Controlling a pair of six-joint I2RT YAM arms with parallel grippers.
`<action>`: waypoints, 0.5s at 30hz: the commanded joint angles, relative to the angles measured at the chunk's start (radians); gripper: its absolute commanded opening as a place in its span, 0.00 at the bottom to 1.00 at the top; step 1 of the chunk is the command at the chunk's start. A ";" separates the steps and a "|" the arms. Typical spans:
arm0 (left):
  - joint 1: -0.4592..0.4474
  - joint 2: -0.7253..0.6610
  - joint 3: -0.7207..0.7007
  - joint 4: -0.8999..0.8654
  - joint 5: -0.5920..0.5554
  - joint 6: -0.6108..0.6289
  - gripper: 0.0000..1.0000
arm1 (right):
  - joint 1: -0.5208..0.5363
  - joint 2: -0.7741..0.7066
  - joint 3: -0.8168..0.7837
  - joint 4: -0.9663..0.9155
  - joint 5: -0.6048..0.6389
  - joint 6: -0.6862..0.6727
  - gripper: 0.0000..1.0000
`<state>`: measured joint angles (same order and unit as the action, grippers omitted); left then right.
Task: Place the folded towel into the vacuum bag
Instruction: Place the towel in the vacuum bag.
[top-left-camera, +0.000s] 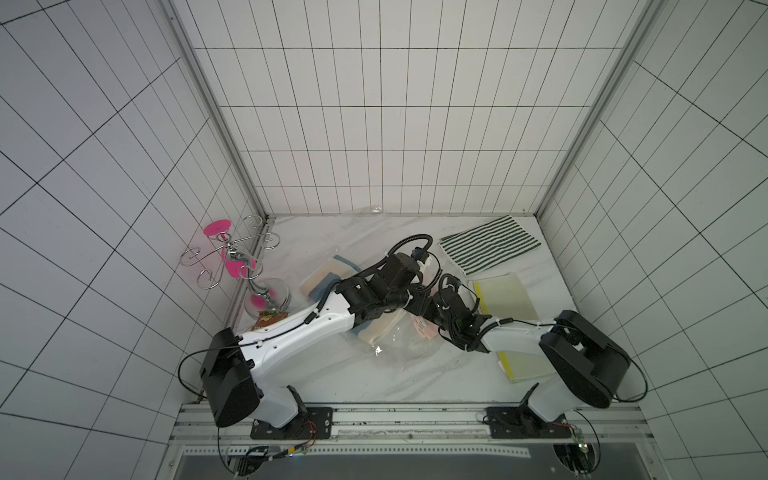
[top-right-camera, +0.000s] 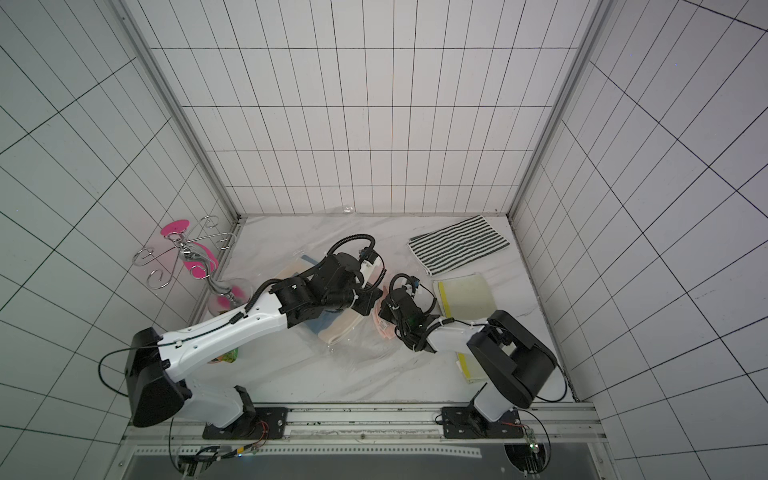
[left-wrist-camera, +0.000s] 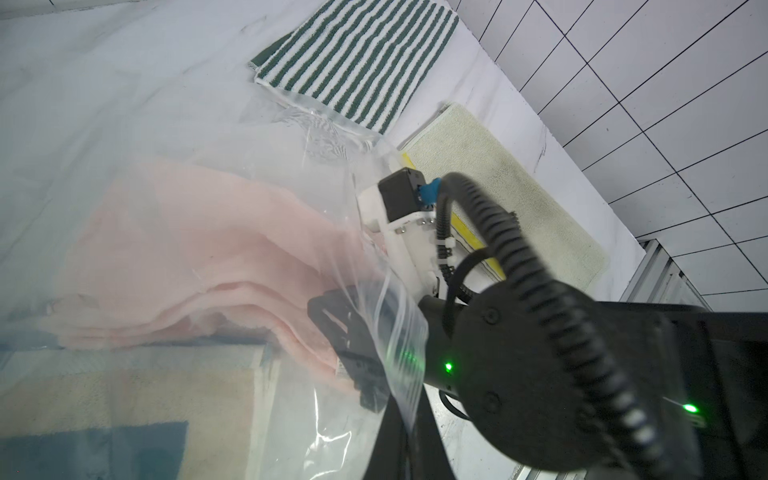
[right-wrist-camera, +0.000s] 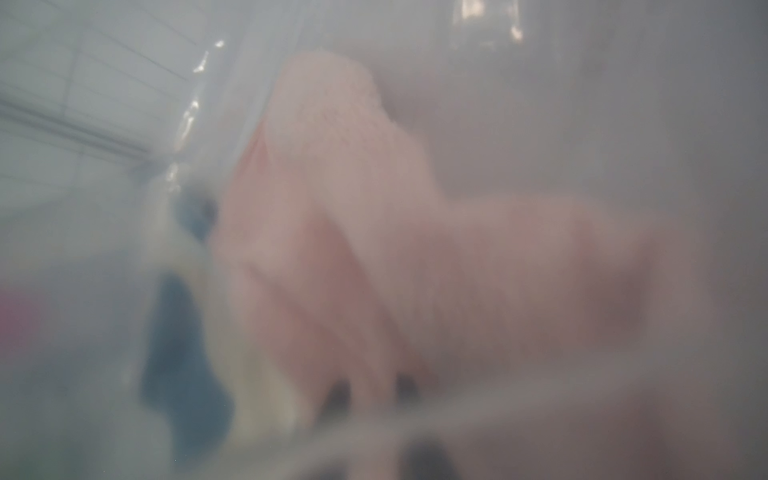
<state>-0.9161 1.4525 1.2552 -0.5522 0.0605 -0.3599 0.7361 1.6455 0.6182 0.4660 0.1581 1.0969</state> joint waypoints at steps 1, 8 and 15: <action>-0.011 -0.009 0.027 0.008 0.001 -0.006 0.00 | -0.036 0.101 0.063 0.160 -0.028 0.109 0.38; -0.018 0.004 0.027 0.012 0.015 -0.004 0.00 | -0.007 0.172 0.124 0.156 -0.067 0.139 0.55; -0.067 0.034 0.051 0.007 0.008 -0.004 0.00 | -0.049 0.332 0.273 0.292 -0.189 0.129 0.22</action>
<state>-0.9348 1.4746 1.2755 -0.5667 -0.0040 -0.3599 0.6998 1.9339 0.8108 0.6842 0.0460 1.2041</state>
